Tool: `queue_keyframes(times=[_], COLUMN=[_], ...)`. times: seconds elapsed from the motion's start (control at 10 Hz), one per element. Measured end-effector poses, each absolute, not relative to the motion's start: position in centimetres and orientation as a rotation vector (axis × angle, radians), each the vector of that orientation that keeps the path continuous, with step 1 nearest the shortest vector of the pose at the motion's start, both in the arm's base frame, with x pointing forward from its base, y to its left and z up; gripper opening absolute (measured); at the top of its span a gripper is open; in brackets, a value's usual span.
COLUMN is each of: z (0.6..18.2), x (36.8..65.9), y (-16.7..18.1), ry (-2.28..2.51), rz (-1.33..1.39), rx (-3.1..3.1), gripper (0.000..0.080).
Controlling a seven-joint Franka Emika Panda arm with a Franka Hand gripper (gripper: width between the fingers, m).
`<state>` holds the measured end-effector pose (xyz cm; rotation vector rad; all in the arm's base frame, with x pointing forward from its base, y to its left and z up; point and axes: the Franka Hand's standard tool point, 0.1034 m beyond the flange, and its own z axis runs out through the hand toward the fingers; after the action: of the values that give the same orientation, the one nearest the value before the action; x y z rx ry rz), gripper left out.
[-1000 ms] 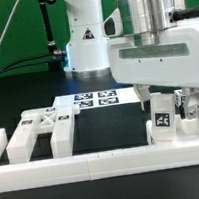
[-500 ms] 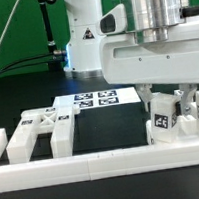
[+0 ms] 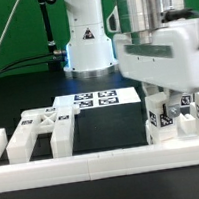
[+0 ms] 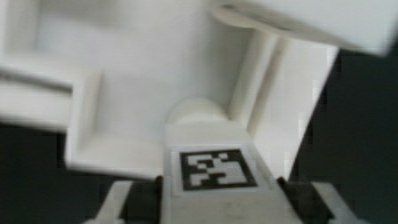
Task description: Assemble chair
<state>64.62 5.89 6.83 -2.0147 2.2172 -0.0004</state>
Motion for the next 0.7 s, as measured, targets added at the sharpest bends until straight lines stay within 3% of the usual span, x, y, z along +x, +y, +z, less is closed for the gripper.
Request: queue_keyframes(times=[0.3, 0.5, 0.7], z=[6.79, 6.70, 7.02], x=[64.68, 64.53, 64.92], y=[5.97, 5.98, 5.69], ry=[2.299, 2.062, 1.615], rz=[0.017, -0.014, -0.051], rx=[-1.900, -2.191, -2.544], gripper=[0.0291, 0.0291, 0.0555])
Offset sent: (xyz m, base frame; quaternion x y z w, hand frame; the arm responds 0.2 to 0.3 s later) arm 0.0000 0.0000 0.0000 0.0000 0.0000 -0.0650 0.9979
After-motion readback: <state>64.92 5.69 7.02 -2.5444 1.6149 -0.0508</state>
